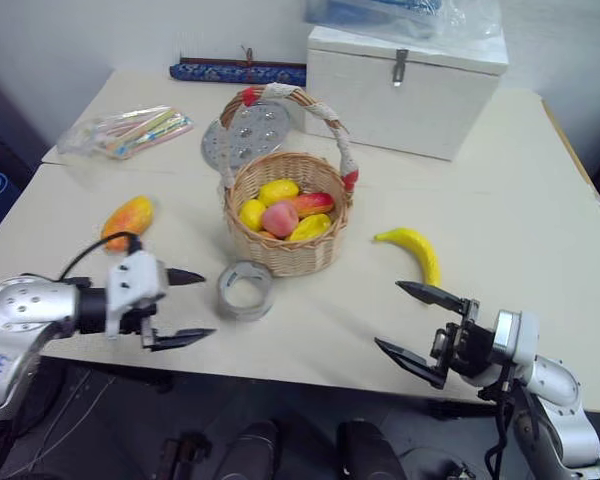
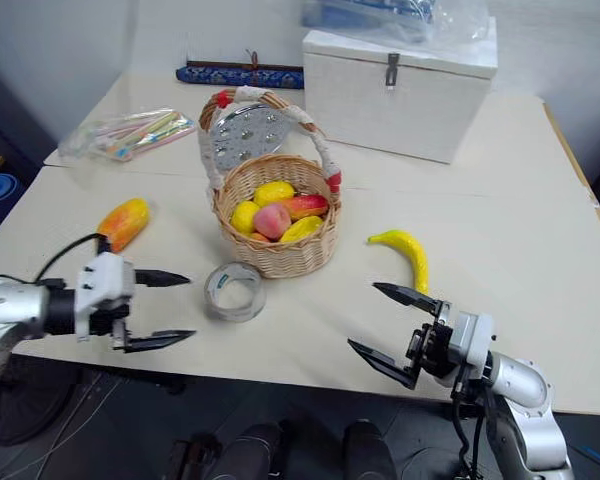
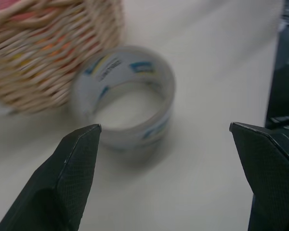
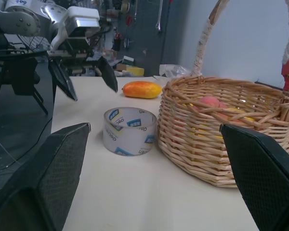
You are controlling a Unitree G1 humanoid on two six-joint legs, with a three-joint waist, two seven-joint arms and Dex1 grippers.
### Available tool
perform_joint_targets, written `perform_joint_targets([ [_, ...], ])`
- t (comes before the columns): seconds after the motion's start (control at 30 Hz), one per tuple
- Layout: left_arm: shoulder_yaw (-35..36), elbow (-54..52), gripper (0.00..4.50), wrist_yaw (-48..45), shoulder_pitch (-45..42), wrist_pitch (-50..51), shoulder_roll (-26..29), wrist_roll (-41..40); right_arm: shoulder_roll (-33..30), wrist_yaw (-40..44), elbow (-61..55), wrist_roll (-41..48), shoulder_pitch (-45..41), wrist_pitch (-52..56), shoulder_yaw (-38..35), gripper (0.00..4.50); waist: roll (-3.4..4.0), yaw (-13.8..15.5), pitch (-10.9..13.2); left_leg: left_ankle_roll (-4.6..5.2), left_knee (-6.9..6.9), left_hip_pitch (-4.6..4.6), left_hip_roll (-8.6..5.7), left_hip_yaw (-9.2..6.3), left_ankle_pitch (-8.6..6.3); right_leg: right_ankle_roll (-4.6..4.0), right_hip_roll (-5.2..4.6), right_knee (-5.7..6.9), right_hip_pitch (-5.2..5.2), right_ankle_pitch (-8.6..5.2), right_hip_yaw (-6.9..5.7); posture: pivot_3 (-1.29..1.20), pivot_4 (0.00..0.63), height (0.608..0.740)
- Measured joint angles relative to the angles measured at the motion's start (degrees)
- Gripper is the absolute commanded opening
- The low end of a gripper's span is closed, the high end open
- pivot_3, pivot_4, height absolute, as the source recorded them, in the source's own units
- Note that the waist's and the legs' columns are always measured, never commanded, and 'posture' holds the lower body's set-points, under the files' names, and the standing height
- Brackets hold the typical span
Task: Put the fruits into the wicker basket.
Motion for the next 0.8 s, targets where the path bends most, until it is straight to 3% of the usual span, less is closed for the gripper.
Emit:
perform_joint_targets([
  [0.07, -3.5, 0.5, 4.5, -0.6, -2.7, -0.7, 0.0, 2.7, 0.0, -0.2, 0.0, -0.4, -0.3, 0.3, 0.1, 4.46, 0.0, 0.0, 0.0, -0.02, 0.0, 0.01, 0.06, 0.01, 0.0, -0.01, 0.07, 0.04, -0.01, 0.0, 0.01, 0.0, 0.15, 0.74],
  [0.17, -8.8, 2.6, 3.93, -2.1, -6.2, -2.8, -0.6, 7.0, 0.1, -0.7, 0.1, -1.5, -0.9, 0.8, 0.3, 4.5, 0.0, 0.1, 0.0, -0.04, 0.03, 0.02, 0.09, 0.03, 0.01, -0.01, 0.38, 0.09, -0.02, 0.0, 0.05, 0.0, 0.15, 0.74],
  [0.5, -16.6, 9.6, 0.99, -2.0, -9.8, -10.0, -6.5, 16.1, 1.2, -2.3, 0.2, -2.3, -3.6, 1.2, 2.0, 4.5, 0.01, 0.0, 0.0, -0.11, 0.14, 0.0, 0.32, 0.06, -0.03, -0.03, 0.63, 0.14, -0.05, 0.01, 0.14, 0.0, 0.15, 0.74],
  [0.6, -13.9, 8.5, 0.19, -2.6, -8.7, -9.7, -6.1, 14.2, 1.3, -2.3, 0.2, -2.2, -5.7, 2.1, 2.5, 4.5, 0.01, 0.0, 0.0, -0.16, 0.23, 0.02, 0.43, 0.09, -0.06, -0.06, 0.64, 0.17, -0.04, 0.03, 0.18, 0.0, 0.15, 0.74],
  [0.73, -6.0, 4.6, 0.12, -4.6, -1.6, -5.6, -5.9, 5.2, 1.4, -1.3, 0.4, -0.9, -7.8, 4.2, 3.7, 4.5, 0.02, -0.1, 0.0, -0.28, 0.35, 0.0, 0.69, 0.11, -0.13, -0.18, 0.66, 0.17, -0.06, 0.02, 0.22, 0.0, 0.15, 0.74],
  [0.8, 3.7, 1.8, 0.12, -4.1, 5.2, -0.8, -5.0, -0.2, 1.9, -1.1, -0.2, 0.9, -9.5, 6.5, 4.7, 4.5, 0.02, -0.7, 0.0, -0.31, 0.35, 0.01, 0.78, 0.11, -0.15, -0.28, 0.7, 0.2, -0.08, 0.02, 0.21, 0.0, 0.15, 0.74],
])
